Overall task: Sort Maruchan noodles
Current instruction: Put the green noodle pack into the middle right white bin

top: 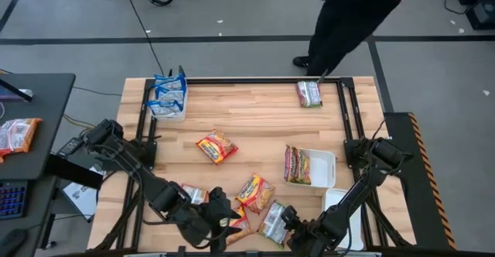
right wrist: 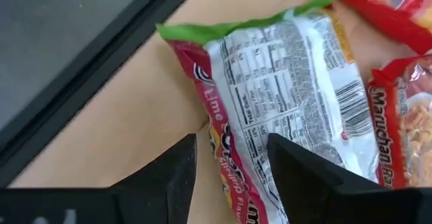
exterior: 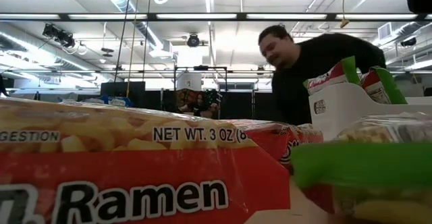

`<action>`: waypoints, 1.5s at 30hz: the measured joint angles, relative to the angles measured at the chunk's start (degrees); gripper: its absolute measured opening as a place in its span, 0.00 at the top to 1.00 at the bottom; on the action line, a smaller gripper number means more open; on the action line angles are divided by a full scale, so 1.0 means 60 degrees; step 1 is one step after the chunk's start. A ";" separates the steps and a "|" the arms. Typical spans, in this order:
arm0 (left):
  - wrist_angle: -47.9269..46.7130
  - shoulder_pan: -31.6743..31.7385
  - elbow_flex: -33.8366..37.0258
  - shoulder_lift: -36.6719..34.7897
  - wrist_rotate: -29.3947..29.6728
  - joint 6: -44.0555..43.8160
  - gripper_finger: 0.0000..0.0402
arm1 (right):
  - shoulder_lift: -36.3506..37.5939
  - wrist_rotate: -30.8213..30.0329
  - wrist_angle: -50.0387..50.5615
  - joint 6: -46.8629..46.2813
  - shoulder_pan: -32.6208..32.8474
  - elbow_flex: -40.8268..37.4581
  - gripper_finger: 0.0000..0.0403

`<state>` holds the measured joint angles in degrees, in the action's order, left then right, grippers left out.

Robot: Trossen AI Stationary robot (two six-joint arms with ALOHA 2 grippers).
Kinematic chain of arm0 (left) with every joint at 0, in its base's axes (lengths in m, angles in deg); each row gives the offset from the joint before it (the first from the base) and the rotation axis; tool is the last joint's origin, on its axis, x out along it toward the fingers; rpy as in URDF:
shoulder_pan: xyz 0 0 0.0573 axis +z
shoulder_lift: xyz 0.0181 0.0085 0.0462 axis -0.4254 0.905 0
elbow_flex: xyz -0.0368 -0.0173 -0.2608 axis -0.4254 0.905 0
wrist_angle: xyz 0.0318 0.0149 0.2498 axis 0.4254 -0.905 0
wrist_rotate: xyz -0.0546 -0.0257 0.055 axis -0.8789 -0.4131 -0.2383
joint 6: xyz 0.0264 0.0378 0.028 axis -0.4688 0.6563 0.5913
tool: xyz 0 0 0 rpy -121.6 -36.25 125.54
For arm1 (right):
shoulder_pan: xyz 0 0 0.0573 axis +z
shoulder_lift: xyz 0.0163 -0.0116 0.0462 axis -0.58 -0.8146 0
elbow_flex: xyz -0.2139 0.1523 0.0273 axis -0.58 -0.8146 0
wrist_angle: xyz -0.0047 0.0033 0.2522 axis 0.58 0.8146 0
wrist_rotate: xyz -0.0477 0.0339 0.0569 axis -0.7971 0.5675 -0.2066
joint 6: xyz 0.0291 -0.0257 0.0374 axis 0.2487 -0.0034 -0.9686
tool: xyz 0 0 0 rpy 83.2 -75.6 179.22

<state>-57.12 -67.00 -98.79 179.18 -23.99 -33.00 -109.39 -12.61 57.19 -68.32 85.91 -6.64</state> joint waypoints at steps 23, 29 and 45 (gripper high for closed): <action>0.0108 -0.0094 0.0011 -0.0960 0.0193 0.1262 0.53 | 0.1132 0.1167 0.2438 -0.1744 -0.0452 0.1343 0.99; -0.0336 0.0335 0.0004 -0.1619 0.0066 0.2669 0.53 | 0.2603 0.3529 0.4065 -0.1903 -0.1073 0.2447 0.99; -0.0468 0.1573 0.0006 -0.1498 -0.2222 0.4097 0.53 | 0.5687 0.4890 0.8927 -0.1695 -0.3442 0.1645 1.00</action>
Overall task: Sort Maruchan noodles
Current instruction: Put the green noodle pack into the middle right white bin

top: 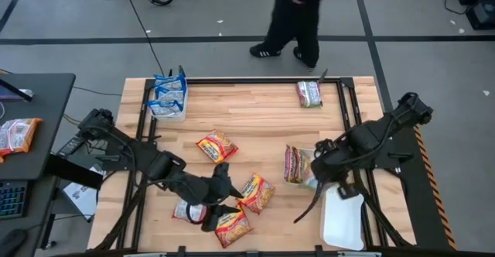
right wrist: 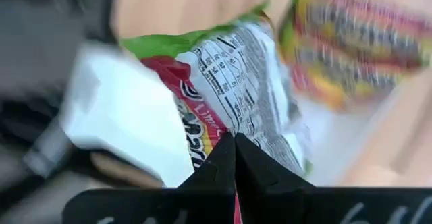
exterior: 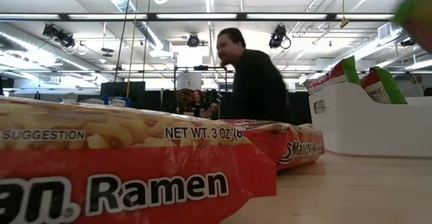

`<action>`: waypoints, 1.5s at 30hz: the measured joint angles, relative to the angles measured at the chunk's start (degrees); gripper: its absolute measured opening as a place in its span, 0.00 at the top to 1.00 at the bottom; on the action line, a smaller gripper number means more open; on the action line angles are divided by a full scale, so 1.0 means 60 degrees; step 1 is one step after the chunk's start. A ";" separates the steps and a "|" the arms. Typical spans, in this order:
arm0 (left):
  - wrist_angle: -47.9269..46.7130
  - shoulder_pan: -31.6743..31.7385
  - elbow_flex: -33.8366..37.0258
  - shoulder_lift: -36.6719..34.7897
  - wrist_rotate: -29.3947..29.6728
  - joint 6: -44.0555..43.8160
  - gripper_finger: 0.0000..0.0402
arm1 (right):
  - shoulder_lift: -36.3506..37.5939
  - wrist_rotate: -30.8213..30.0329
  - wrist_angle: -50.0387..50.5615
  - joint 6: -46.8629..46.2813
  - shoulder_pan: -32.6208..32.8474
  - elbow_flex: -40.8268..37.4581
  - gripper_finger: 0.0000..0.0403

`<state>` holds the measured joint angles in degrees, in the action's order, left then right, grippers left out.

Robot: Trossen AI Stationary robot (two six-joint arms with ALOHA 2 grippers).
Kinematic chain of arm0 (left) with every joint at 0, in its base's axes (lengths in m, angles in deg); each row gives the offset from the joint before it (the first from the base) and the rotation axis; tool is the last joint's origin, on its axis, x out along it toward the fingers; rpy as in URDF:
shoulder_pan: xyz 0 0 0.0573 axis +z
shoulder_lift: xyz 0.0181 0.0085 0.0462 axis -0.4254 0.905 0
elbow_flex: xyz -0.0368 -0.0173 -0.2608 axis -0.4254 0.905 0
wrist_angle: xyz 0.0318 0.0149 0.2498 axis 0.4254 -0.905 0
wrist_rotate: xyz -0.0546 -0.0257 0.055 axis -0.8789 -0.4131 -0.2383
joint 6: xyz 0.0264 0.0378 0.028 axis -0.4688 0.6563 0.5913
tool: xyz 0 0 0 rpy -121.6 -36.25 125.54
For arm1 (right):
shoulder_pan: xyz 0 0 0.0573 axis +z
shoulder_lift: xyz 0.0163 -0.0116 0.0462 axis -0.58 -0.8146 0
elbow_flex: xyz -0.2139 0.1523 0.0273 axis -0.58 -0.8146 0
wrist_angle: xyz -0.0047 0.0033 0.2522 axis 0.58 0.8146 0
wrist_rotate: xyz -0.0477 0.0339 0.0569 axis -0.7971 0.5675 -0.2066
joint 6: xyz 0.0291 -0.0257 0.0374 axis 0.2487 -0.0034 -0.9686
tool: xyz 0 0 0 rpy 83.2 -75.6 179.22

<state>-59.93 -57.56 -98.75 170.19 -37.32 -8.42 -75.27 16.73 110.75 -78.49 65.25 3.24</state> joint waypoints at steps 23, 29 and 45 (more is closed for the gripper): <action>-0.1752 0.3270 0.0001 0.1671 -0.0450 0.1897 0.53 | -0.1433 -0.1785 0.0616 1.0653 -0.1505 -0.2753 1.00; -0.1450 0.4272 0.0001 0.2697 -0.0520 0.2408 0.53 | -0.1382 -0.2210 0.0562 1.2297 -0.2409 -0.3085 1.00; 0.1307 0.4640 0.0001 0.5016 -0.3057 0.0739 0.53 | -0.1233 -0.2361 -0.1149 1.1935 -0.3250 -0.3650 1.00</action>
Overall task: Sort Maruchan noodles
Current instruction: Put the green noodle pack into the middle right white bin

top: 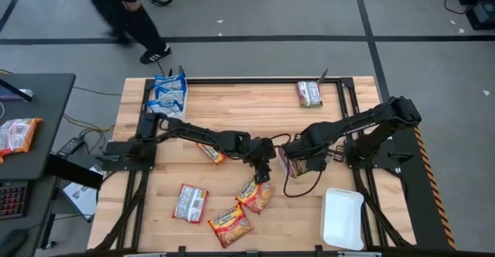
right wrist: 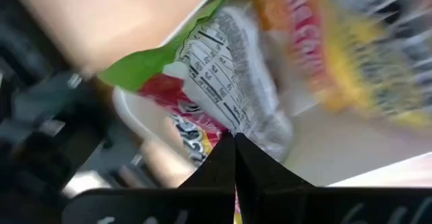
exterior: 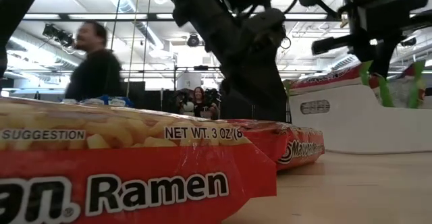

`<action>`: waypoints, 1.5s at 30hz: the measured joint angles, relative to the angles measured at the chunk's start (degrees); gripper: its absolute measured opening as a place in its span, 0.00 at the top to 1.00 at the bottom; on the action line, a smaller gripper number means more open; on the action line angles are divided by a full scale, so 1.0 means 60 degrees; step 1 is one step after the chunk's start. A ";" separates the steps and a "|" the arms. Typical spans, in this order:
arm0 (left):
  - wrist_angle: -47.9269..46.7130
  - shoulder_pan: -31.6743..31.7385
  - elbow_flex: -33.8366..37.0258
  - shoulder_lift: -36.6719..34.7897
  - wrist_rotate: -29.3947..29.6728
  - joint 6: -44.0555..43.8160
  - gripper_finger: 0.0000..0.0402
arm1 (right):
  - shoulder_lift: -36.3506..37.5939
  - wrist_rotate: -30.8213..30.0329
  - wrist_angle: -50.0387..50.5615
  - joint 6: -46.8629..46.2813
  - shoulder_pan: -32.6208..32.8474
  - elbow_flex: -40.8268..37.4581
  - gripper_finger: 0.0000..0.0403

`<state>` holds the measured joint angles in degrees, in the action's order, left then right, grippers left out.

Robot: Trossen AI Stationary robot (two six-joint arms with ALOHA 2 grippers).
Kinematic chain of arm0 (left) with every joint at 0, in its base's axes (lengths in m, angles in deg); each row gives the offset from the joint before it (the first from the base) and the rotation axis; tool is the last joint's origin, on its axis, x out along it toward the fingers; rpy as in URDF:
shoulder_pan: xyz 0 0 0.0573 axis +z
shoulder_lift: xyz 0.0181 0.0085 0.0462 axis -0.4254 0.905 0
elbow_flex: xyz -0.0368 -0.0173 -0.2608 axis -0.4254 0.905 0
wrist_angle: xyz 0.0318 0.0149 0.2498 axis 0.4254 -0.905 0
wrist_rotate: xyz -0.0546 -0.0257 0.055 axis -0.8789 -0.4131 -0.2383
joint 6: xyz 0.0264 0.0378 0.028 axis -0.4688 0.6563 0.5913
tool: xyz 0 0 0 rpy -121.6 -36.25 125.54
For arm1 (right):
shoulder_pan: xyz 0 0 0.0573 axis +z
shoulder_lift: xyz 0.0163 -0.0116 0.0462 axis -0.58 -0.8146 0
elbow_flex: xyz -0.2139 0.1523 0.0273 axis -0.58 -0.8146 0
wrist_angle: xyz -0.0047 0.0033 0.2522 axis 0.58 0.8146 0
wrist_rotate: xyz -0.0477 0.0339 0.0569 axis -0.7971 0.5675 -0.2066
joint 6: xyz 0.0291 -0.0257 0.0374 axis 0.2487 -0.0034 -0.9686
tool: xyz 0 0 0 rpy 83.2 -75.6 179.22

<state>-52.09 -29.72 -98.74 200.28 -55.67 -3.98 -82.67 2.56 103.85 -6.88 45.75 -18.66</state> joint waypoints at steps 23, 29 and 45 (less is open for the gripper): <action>0.3593 0.0594 -0.0022 0.0788 0.0338 0.0632 0.53 | 0.0033 0.1115 -0.1514 -0.2762 0.0521 0.0018 1.00; 0.3517 0.0403 -0.0018 0.0781 0.0256 0.0655 0.53 | 0.0033 0.1138 -0.1490 -0.2869 0.0847 0.0018 1.00; -0.0222 0.0022 0.0004 -0.0719 -0.0274 0.0466 0.53 | 0.0030 0.0389 -0.1869 -0.3419 0.1150 0.0546 0.76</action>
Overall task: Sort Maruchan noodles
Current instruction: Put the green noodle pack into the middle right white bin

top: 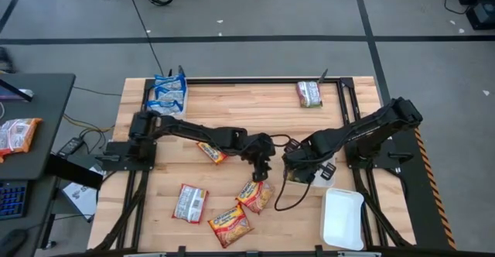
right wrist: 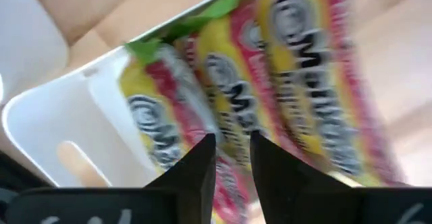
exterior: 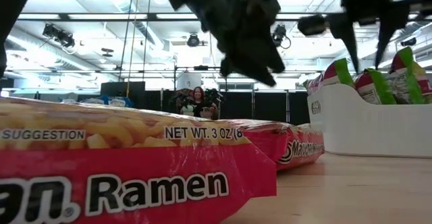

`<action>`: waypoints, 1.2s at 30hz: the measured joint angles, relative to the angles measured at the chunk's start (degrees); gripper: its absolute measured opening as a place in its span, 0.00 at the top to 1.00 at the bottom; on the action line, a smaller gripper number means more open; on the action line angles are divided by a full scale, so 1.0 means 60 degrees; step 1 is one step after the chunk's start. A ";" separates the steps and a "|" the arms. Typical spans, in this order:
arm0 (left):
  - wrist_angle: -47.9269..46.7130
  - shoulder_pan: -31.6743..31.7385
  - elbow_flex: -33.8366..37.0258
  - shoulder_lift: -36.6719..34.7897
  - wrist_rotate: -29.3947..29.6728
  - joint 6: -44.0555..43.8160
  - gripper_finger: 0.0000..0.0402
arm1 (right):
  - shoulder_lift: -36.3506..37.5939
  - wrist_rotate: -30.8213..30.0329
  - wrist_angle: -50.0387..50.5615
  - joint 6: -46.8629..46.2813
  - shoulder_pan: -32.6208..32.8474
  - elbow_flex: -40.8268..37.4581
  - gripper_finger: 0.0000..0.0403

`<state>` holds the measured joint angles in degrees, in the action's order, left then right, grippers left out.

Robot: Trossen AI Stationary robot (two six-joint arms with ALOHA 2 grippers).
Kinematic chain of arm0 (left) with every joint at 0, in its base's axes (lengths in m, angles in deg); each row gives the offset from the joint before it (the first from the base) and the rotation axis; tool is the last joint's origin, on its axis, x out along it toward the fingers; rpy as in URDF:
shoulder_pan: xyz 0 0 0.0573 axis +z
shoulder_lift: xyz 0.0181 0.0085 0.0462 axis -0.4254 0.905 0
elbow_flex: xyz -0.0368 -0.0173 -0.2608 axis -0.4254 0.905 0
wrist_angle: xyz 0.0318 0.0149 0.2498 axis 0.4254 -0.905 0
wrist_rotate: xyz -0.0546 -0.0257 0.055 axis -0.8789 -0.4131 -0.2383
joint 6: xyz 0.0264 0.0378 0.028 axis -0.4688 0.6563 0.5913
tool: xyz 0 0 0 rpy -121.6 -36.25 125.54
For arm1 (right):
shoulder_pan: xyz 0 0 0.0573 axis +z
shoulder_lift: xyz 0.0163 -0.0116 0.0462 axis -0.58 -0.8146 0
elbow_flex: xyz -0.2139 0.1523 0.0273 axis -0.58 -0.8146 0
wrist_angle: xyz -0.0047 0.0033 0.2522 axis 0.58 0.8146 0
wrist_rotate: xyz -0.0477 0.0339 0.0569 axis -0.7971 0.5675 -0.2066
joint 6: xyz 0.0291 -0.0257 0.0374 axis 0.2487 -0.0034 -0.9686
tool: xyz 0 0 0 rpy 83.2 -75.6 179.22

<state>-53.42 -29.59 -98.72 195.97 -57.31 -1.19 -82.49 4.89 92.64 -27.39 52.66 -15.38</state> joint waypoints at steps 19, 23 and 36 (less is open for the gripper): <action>-0.4179 -0.0514 -0.0004 -0.2932 0.0423 -0.0814 0.53 | 0.1340 -0.1767 -0.1238 -0.5177 -0.4660 0.1769 0.72; -0.4019 -0.0753 -0.0004 -0.3311 0.0921 -0.1330 0.53 | 0.1134 -0.2497 -0.1645 -0.6672 -0.6302 0.1398 0.68; -0.2898 -0.1600 -0.0004 -0.3407 0.1875 -0.2201 0.53 | -0.2303 -0.3353 -0.1181 -0.8730 -0.8532 0.1330 0.61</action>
<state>-70.81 -39.19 -98.74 175.53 -46.06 -14.39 -96.31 -15.23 85.55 -79.77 1.47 -7.41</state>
